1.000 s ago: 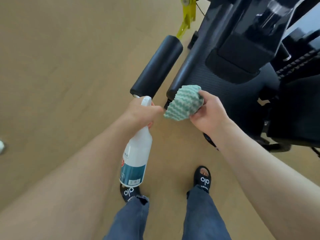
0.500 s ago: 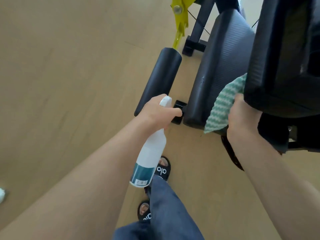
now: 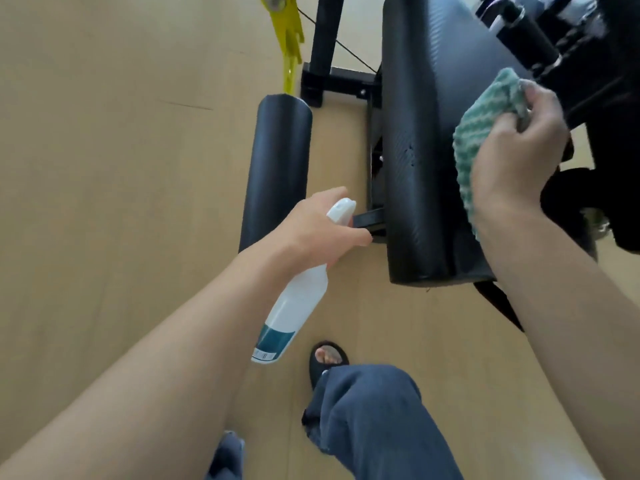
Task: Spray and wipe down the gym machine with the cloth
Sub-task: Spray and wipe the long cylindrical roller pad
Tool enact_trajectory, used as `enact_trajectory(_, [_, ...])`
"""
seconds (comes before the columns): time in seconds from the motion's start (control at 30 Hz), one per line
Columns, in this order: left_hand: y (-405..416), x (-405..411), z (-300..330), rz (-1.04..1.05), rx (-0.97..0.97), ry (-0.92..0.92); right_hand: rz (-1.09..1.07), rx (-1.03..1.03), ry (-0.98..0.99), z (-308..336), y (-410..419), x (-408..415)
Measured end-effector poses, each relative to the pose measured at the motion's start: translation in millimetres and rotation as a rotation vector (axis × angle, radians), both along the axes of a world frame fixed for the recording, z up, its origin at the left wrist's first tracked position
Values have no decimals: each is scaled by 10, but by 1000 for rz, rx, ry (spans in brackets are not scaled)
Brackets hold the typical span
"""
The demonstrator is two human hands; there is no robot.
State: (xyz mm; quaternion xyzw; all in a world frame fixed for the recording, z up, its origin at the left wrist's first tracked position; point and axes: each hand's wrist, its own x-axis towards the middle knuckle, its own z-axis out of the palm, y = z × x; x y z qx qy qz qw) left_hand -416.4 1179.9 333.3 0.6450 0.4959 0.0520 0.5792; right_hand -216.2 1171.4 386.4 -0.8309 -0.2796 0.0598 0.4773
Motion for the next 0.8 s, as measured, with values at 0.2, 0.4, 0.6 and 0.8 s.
enact_trajectory(0.2, [380,93,-123,-169,226,-22,17,-115,-86,-47,-22,-48])
enact_trajectory(0.4, [722,227,-227,-64,387,-192,99,-158,-230,-100,-78,-97])
enact_trajectory(0.6, [834,312,-464,-5,324,-335,93,-192,-409,-215,-233,-143])
enact_trajectory(0.8, [878,283,-599,73,415,-433,146,-257,-517,-318,-530,-311])
